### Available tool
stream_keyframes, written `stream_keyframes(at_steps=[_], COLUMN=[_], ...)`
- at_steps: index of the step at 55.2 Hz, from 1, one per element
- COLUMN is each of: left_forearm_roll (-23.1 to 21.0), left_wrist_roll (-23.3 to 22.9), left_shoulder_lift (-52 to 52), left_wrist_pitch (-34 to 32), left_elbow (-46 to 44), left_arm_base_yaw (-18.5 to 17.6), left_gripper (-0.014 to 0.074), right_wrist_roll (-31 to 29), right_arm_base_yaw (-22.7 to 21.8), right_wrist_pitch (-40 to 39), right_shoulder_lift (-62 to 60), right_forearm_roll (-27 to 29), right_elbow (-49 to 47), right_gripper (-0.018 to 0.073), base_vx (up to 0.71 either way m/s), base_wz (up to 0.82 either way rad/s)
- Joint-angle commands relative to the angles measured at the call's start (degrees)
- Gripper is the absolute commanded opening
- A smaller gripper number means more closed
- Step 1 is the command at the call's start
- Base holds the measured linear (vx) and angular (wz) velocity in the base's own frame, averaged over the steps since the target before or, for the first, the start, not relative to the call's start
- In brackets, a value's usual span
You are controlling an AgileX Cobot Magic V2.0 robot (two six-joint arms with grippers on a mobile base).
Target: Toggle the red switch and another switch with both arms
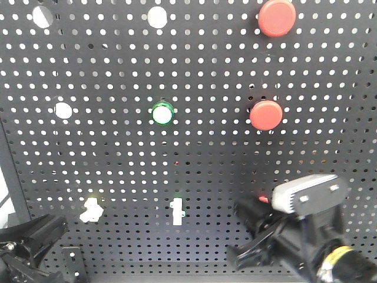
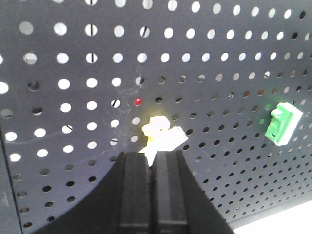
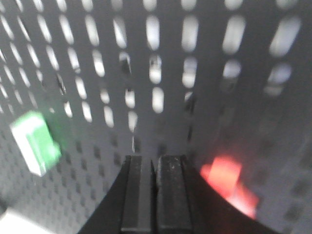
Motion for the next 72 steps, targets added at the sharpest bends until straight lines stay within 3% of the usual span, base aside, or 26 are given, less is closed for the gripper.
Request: stream_keyframes(at_steps=[1, 19, 36, 72], left_forearm_roll=[-0.4, -0.4, -0.4, -0.4], left_wrist_roll=[-0.5, -0.5, -0.5, -0.5], left_shoulder_lift=[-0.85, -0.85, -0.85, -0.85], left_wrist_pitch=[-4.92, -4.92, -4.98, -5.01], left_elbow=[-1.53, -1.53, -1.53, -1.53], left_arm_base_yaw=[-0.35, -0.35, -0.35, -0.35], left_gripper=[0.0003, 0.0003, 0.0003, 0.0003], right_wrist_roll=[0.0, 1.48, 0.0, 0.0], right_arm_base_yaw=[0.01, 0.33, 0.49, 0.49], right_wrist_pitch=[-3.07, -6.86, -6.79, -6.7], right_shoulder_lift=[-0.61, -3.84, -11.14, -11.28], right_forearm_roll=[-0.13, 0.71, 0.9, 0.9], right_elbow=[-0.83, 7.12, 7.12, 7.12], right_gripper=[-0.0006, -0.0006, -0.0006, -0.0006], base_vx=[0.0, 0.0, 0.0, 0.0], base_wz=[0.0, 0.0, 0.0, 0.0])
